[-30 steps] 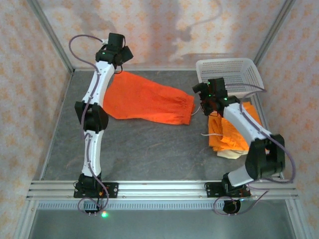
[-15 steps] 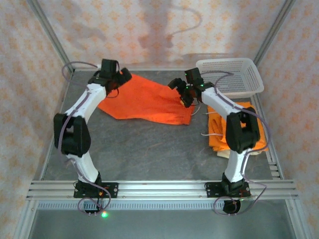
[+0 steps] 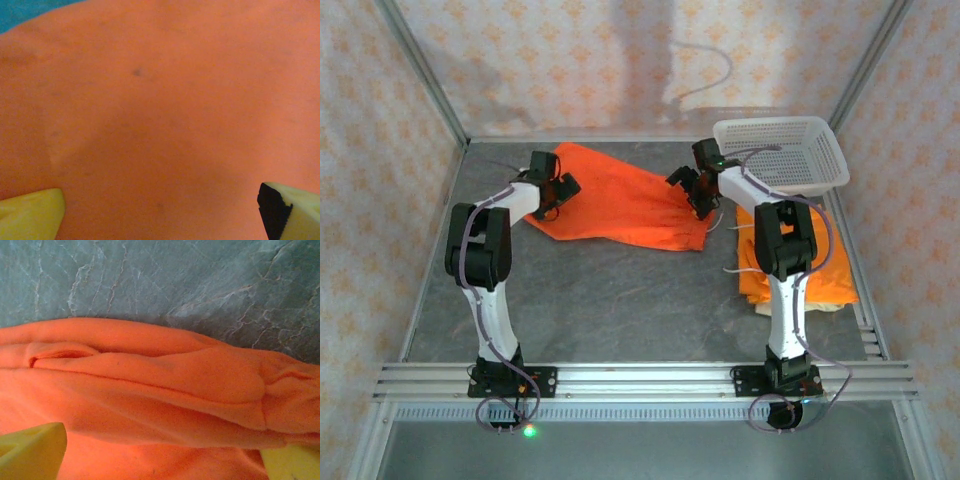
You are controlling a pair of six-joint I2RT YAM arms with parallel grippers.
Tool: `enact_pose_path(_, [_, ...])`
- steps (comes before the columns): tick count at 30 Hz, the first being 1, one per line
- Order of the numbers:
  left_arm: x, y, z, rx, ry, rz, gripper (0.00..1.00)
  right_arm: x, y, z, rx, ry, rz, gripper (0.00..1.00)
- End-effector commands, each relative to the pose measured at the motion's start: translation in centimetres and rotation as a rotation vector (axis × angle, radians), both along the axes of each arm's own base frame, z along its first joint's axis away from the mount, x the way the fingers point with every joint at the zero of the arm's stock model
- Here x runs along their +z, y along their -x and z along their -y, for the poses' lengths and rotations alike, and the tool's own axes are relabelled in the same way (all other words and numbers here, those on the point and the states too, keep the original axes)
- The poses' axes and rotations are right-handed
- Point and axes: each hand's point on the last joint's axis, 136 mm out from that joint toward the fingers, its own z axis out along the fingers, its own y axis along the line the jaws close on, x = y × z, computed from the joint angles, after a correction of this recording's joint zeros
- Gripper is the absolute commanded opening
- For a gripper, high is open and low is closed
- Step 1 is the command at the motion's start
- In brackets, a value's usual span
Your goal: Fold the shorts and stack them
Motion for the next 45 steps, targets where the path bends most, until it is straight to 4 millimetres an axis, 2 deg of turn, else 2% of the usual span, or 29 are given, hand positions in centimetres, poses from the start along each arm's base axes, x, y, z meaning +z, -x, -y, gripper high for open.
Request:
enact_pose_path(1, [-0.4, 1.3, -1.5, 0.061, 0.005, 0.008, 1.00, -2.0, 0.9, 1.1, -0.009, 0.079, -0.064, 0.97])
enact_pose_path(4, [-1.0, 3.3, -2.1, 0.085, -0.015, -0.018, 1.00, -2.3, 1.2, 0.8, 0.004, 0.072, -0.068, 0.97])
enact_pose_path(7, [-1.1, 5.7, -2.6, 0.111, -0.030, -0.033, 1.00, -1.7, 1.7, -0.2, 0.048, 0.049, -0.061, 0.97])
enact_pose_path(11, [-2.1, 10.5, -2.9, 0.159, -0.025, -0.051, 1.00, -0.9, 3.5, -2.0, 0.173, 0.044, -0.076, 0.98])
enact_pose_path(14, [-2.3, 13.8, -3.2, 0.183, -0.029, -0.055, 1.00, 0.2, 4.9, -3.1, 0.243, 0.030, -0.063, 0.98])
enact_pose_path(16, [-1.6, 15.5, -3.2, 0.189, -0.021, -0.043, 1.00, 1.6, 5.5, -3.7, 0.279, 0.015, -0.038, 0.98])
enact_pose_path(17, [-1.1, 16.1, -3.2, 0.193, -0.020, -0.030, 1.00, 2.4, 5.9, -4.1, 0.298, 0.006, -0.026, 0.98])
enact_pose_path(20, [2.4, 17.1, -3.7, 0.208, -0.032, 0.066, 1.00, 5.9, 6.6, -5.0, 0.360, -0.010, 0.050, 0.99])
enact_pose_path(22, [5.9, 17.2, -3.9, 0.197, -0.048, 0.147, 1.00, 8.6, 7.3, -5.3, 0.401, 0.001, 0.123, 0.99])
enact_pose_path(24, [8.8, 17.6, -4.3, 0.205, -0.064, 0.201, 1.00, 10.2, 8.0, -4.9, 0.427, 0.037, 0.174, 0.99])
enact_pose_path(27, [11.9, 18.1, -4.1, 0.134, -0.108, 0.232, 1.00, 11.4, 9.4, -3.1, 0.434, 0.122, 0.229, 0.99])
enact_pose_path(31, [13.9, 18.6, -3.7, 0.043, -0.157, 0.282, 1.00, 11.5, 11.4, -0.3, 0.438, 0.239, 0.275, 1.00])
enact_pose_path(33, [14.0, 18.5, -3.3, 0.020, -0.146, 0.322, 1.00, 10.9, 12.1, 1.0, 0.441, 0.296, 0.268, 1.00])
enact_pose_path(36, [12.7, 17.9, -2.2, -0.026, -0.101, 0.330, 1.00, 8.9, 12.8, 2.2, 0.454, 0.298, 0.184, 0.99])
enact_pose_path(40, [9.1, 16.9, -1.2, -0.071, -0.060, 0.242, 1.00, 6.2, 12.7, 3.1, 0.435, 0.267, 0.117, 0.97])
enact_pose_path(45, [4.6, 16.6, -0.9, -0.070, -0.032, 0.152, 1.00, 3.4, 12.0, 3.8, 0.451, 0.301, 0.040, 0.88])
